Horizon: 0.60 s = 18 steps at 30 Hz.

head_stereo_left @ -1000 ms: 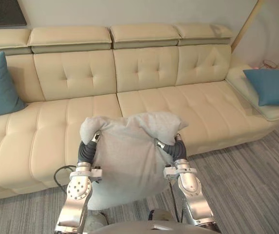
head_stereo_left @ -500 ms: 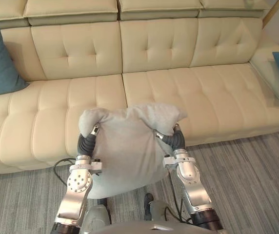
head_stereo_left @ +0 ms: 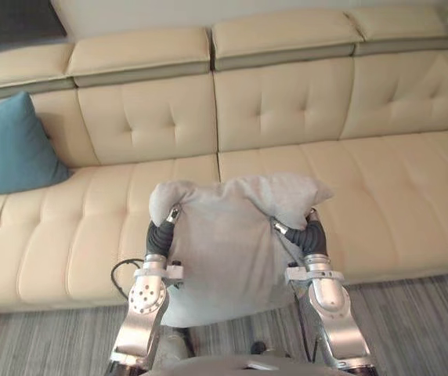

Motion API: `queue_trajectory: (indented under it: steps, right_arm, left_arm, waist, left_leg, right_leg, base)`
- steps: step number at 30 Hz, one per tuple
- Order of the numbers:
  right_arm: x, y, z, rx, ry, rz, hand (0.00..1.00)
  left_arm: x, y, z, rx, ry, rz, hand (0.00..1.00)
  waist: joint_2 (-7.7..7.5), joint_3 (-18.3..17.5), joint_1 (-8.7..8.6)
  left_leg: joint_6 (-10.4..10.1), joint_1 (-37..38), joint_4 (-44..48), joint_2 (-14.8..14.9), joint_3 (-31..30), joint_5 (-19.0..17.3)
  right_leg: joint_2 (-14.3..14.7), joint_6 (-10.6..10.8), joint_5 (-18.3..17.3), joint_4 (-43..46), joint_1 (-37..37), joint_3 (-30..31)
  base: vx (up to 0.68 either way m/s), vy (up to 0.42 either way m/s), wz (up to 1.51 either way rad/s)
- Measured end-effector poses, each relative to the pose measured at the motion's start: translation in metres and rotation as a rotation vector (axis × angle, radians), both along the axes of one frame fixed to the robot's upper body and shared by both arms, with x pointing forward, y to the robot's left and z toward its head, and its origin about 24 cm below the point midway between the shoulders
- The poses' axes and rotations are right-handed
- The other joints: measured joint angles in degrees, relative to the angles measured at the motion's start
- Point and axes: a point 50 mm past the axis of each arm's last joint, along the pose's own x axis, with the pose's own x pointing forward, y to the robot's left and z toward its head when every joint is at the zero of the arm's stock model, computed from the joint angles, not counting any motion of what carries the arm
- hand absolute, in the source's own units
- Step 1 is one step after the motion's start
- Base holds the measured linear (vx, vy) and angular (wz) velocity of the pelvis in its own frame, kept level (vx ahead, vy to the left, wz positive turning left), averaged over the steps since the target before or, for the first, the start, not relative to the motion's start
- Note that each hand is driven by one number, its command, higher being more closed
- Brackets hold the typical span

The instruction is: Pick up cushions and gather them together orderly.

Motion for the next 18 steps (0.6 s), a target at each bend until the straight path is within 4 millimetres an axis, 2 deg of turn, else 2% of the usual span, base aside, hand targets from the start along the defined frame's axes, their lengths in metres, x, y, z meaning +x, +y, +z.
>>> queue_trajectory:
  steps: [3,7,10,14,18]
  right_arm:
    - [-0.001,0.008,-0.009,0.032,0.038,0.02,1.0]
    - [0.001,0.015,-0.015,0.041,0.065,0.056,1.0]
    - [0.001,0.014,-0.015,0.039,0.066,0.056,1.0]
    - [0.001,0.014,-0.015,0.037,0.067,0.057,1.0]
    - [0.001,0.015,-0.017,0.037,0.073,0.058,1.0]
  left_arm:
    - [-0.006,0.008,-0.006,0.018,0.028,0.021,1.0]
    - [-0.01,0.015,-0.009,0.025,0.045,0.045,1.0]
    - [-0.011,0.015,-0.009,0.024,0.046,0.043,1.0]
    - [-0.01,0.015,-0.009,0.024,0.046,0.043,1.0]
    - [-0.011,0.015,-0.01,0.024,0.048,0.044,1.0]
  waist:
    - [-2.54,-0.5,0.19]
    - [-3.4,-1.0,0.2]
    - [-3.46,-0.9,-0.07]
    - [-3.54,-1.0,0.19]
    - [-3.66,-0.9,0.88]
  left_leg:
    - [0.8,3.3,-3.3,-1.5,2.9,0.4]
    - [0.9,7.3,-6.2,-1.9,6.4,0.3]
    - [1.0,7.9,-6.4,-2.0,7.2,0.3]
    - [2.0,9.1,-9.2,-3.0,7.8,1.3]
    - [2.0,10.4,-14.4,-4.9,7.8,4.3]
  right_leg:
    - [-1.2,0.0,0.2,2.9,-1.4,3.5]
    - [-1.1,0.3,2.0,3.4,-1.4,8.2]
    - [-1.0,0.2,3.1,2.8,-1.4,9.8]
    - [-1.1,0.3,4.2,2.0,-1.7,11.5]
    - [-1.8,0.4,4.3,0.5,-2.5,12.1]
  base:
    - [0.11,0.128,-0.32]
    - [0.02,0.101,-0.52]
    - [-0.04,0.043,-0.27]
    - [-0.12,0.031,-0.14]
    - [-0.14,0.006,-0.19]
